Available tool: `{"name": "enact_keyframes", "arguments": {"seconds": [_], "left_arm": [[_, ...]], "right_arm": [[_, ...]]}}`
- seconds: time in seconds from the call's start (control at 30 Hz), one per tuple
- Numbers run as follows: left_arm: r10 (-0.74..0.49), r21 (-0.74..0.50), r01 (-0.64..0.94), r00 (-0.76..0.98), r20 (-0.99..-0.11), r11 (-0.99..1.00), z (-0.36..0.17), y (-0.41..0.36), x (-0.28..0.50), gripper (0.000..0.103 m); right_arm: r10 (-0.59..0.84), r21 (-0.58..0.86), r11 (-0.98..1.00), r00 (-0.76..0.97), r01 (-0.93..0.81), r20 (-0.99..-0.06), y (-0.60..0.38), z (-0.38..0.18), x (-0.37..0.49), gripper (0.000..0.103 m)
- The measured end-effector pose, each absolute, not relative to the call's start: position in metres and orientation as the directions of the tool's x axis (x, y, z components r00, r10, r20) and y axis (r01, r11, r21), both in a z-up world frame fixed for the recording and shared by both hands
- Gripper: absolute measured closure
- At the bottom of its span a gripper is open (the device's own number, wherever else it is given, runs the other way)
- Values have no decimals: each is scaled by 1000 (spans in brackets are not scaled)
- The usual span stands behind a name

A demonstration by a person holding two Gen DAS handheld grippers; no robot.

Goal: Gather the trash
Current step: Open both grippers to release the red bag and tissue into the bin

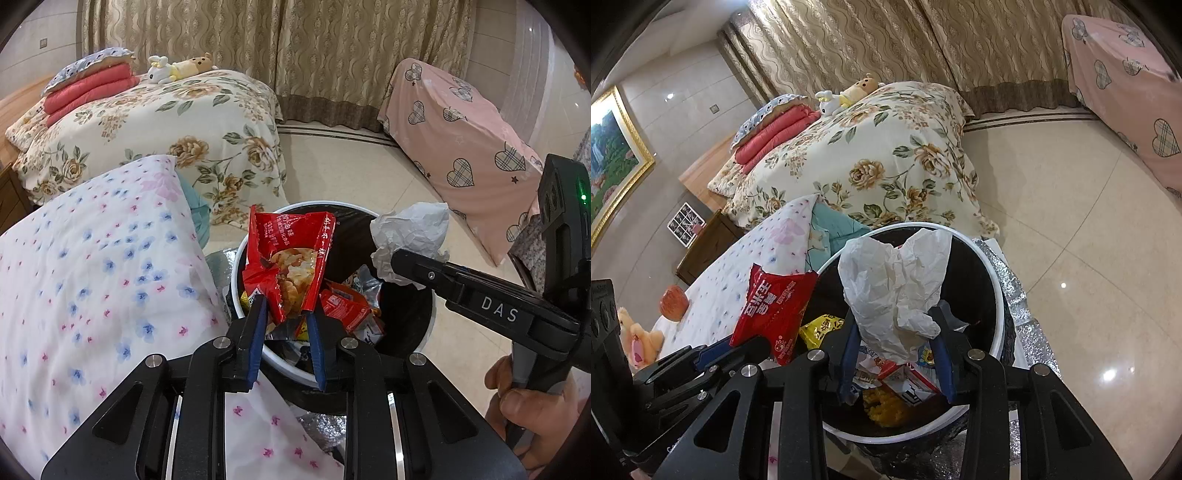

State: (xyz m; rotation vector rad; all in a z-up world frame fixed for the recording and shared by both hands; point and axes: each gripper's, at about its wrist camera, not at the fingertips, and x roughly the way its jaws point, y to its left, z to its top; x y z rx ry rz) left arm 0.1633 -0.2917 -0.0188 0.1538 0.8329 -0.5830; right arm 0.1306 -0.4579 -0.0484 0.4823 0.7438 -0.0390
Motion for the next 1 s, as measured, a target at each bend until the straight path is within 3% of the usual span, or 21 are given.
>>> {"name": "enact_keyframes", "arguments": {"seconds": [0.27,0.4,0.7,1.0], "left_arm": [[-429,-95,542,533,-729,835,-18,-291,163,81],[-427,-97,537,536,-728,838,-18,-287,163,73],[-422,-97,523,549,-721,847,-13,-282,159,48],[-400,-93,492,567,-720,865,-12,-265,156,42]], "right_arm": [[130,406,891,741,205,-659,-461,-50,131,65],[131,408,889,740,207,-660,-461,-50,131,63],[130,417,883,742,215,-658,-464,-46,130,44],[132,428,878,751,215,-647,-459,-38,122,33]]}}
